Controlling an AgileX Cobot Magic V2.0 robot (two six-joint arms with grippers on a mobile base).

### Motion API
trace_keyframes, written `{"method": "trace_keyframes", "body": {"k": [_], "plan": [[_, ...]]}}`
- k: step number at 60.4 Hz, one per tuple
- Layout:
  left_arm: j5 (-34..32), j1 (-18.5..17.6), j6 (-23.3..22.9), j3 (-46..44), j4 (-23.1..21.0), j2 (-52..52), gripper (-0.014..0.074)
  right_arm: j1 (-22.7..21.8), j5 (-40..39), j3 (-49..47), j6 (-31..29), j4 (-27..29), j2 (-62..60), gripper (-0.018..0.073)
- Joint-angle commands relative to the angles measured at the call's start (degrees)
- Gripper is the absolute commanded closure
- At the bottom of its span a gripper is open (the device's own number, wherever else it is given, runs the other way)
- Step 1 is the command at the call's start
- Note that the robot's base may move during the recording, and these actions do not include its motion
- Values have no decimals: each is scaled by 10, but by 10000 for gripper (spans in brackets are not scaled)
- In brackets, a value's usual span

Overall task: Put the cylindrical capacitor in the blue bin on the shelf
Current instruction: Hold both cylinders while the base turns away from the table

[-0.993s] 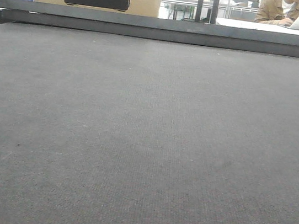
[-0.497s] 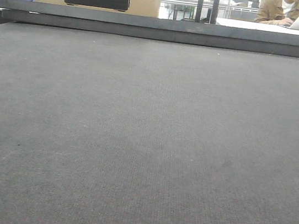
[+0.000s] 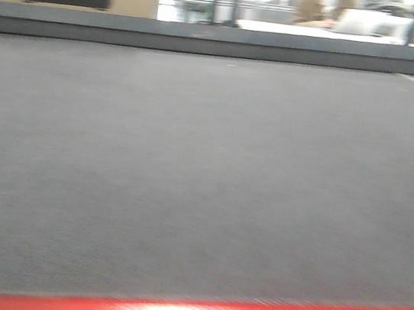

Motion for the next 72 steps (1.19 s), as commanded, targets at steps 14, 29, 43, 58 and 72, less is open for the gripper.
{"method": "trace_keyframes", "body": {"k": [14,29,43,58,72], "plan": [[-14,-3,-3,-3,-1,-5,707,0,-10,-5,-1,-1,-1,721],[-20,-3,-3,-3,-1,-5,707,0,-10,-5,-1,-1,-1,721],[-20,-3,-3,-3,-1,-5,707,0,-10,-5,-1,-1,-1,721],[-20,-3,-3,-3,-1,-5,707,0,-10,-5,-1,-1,-1,721],[-20,-3,-3,-3,-1,-5,707,0,-10,-5,-1,-1,-1,721]]}}
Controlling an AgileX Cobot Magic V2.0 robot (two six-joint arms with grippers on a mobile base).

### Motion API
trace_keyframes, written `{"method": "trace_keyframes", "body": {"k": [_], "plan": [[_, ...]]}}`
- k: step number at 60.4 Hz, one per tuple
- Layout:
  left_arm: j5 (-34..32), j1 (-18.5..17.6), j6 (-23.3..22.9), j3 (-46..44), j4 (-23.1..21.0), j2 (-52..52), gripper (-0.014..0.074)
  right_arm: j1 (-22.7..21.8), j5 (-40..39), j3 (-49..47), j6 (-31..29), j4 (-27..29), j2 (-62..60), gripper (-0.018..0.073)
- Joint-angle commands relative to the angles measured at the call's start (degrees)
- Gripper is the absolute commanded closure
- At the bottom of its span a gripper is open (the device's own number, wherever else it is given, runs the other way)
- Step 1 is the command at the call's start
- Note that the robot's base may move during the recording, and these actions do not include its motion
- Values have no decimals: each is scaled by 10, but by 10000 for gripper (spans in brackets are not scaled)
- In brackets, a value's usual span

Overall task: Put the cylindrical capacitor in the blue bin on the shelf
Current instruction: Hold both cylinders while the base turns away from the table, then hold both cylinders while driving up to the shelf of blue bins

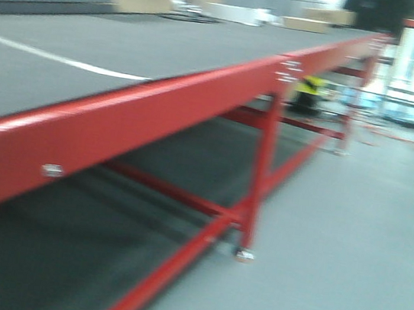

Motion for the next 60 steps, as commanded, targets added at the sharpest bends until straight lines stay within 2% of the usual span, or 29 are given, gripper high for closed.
{"method": "trace_keyframes", "body": {"k": [1,60], "plan": [[-15,-3,-3,-3,-1,-4,707,0,-10,-5,-1,-1,-1,721],[-15,-3,-3,-3,-1,-4,707,0,-10,-5,-1,-1,-1,721]]}}
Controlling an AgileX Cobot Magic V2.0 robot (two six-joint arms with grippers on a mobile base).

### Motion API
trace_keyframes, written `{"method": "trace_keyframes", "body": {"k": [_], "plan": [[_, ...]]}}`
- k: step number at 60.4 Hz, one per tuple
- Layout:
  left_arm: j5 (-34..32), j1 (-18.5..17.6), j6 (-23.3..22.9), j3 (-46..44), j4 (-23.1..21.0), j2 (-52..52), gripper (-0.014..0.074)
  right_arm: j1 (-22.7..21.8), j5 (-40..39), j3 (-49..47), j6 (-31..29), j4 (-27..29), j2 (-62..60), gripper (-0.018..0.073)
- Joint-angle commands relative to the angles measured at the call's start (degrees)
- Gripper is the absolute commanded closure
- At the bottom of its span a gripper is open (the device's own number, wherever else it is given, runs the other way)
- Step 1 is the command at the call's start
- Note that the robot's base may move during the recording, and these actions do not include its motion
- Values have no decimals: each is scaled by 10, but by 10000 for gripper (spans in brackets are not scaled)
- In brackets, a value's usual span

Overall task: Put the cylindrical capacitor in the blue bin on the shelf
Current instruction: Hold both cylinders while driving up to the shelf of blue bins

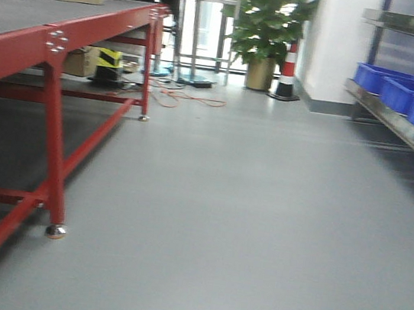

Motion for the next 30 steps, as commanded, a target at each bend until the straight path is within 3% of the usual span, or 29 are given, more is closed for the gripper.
{"method": "trace_keyframes", "body": {"k": [1,30], "plan": [[-15,-3,-3,-3,-1,-4,707,0,-11,-5,-1,-1,-1,721],[-15,-3,-3,-3,-1,-7,707,0,-12,-5,-1,-1,-2,721]]}}
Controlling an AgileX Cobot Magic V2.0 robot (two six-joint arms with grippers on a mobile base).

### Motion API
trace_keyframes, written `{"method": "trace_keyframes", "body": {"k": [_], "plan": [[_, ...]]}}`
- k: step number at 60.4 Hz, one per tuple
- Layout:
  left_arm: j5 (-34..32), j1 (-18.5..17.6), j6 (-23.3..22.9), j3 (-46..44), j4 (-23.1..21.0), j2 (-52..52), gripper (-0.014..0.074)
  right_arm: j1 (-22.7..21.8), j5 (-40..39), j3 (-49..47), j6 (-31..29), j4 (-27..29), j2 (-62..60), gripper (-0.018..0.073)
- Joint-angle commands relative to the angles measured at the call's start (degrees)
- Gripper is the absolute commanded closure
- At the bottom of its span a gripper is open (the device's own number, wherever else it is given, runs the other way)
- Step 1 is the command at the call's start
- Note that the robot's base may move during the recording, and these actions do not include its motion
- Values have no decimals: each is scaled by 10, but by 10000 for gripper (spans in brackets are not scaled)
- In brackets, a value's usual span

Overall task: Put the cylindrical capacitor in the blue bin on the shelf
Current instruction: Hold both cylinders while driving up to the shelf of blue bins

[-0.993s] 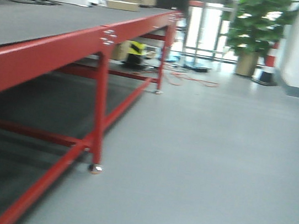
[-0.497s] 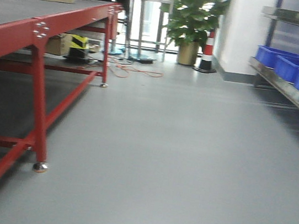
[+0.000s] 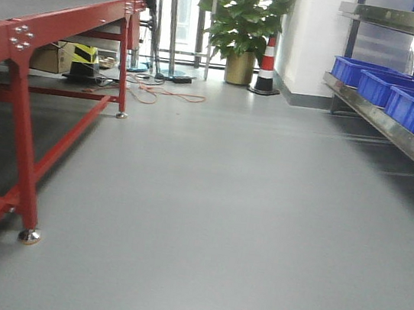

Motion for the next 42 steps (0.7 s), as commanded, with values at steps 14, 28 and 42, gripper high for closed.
{"method": "trace_keyframes", "body": {"k": [14,28,42], "plan": [[-15,-3,-3,-3,-1,-3,707,0,-13,-5,-1,-1,-1,721],[-15,-3,-3,-3,-1,-3,707,0,-13,-5,-1,-1,-1,721],[-15,-3,-3,-3,-1,-3,707,0,-13,-5,-1,-1,-1,721]]}}
